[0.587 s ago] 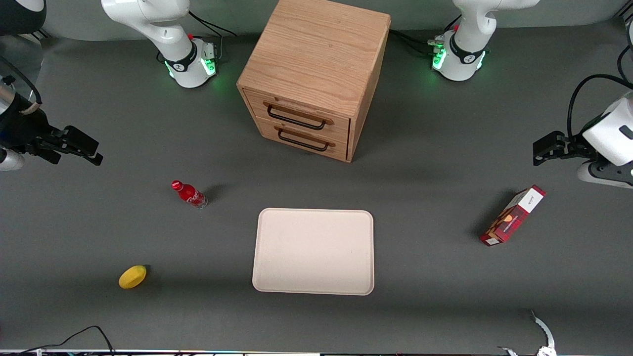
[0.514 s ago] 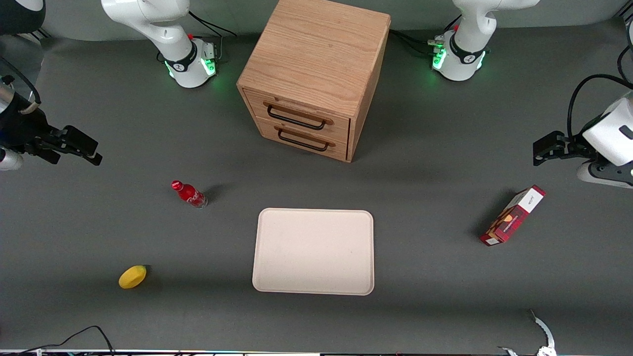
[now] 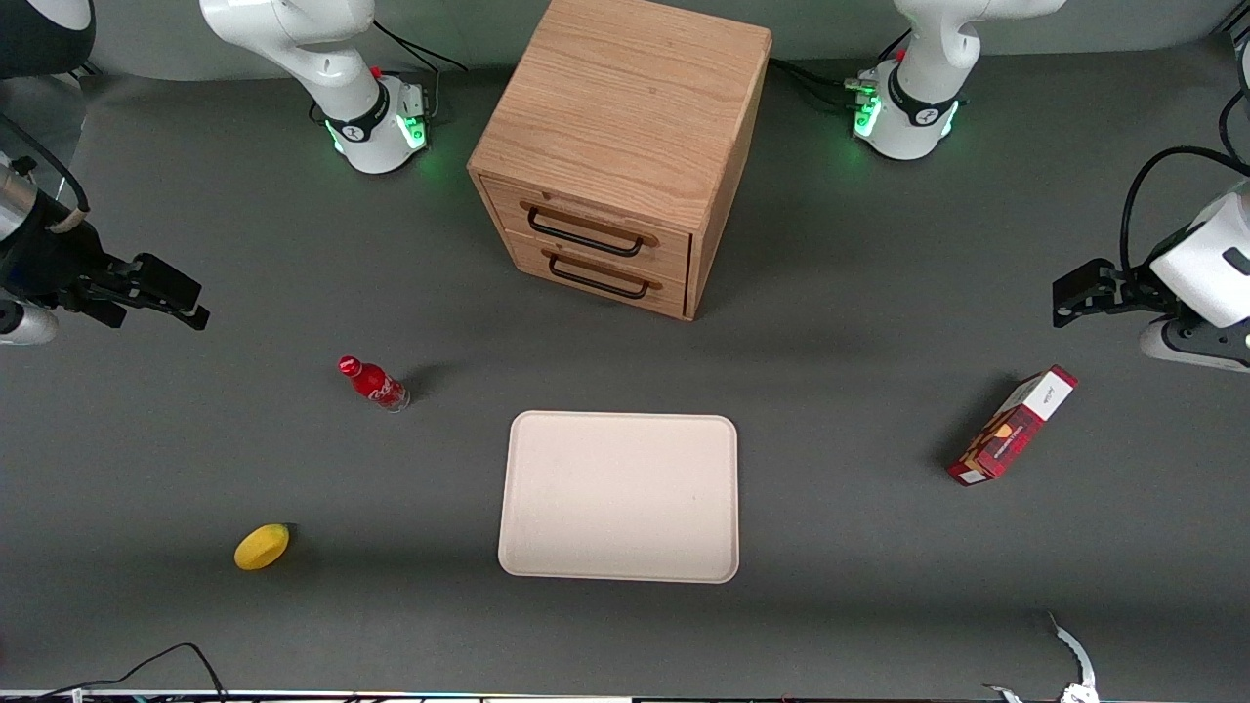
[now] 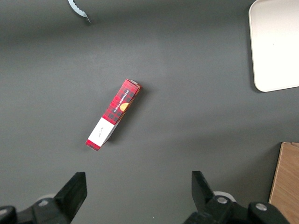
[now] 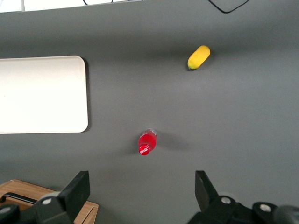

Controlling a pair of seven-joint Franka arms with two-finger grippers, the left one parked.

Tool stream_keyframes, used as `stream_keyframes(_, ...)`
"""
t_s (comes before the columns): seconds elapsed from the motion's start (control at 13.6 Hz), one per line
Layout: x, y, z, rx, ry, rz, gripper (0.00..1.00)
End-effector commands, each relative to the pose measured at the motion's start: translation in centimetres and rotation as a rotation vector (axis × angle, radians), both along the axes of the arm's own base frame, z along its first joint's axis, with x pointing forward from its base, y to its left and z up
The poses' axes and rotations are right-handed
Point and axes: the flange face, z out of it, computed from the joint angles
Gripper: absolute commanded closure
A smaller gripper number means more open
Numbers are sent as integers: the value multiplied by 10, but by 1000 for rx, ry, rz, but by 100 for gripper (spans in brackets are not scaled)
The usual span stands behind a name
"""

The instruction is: Place coke bottle on tray

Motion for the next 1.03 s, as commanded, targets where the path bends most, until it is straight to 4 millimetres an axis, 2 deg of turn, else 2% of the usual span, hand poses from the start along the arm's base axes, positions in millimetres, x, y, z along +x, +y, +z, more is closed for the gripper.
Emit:
stream_keyframes(0.0, 8, 7, -27, 1, 59, 6, 0)
stream_keyframes(0.22, 32, 20, -78, 4, 97, -20, 0)
stream_keyframes(0.37, 34, 37, -112, 5, 112, -35, 0)
stream_keyframes(0.51, 30, 53, -153, -1, 95, -9, 0)
stream_keyframes(0.66, 19, 59, -193, -20, 63, 6, 0)
stream_keyframes(0.95, 2, 57, -253, -60, 56, 47, 0)
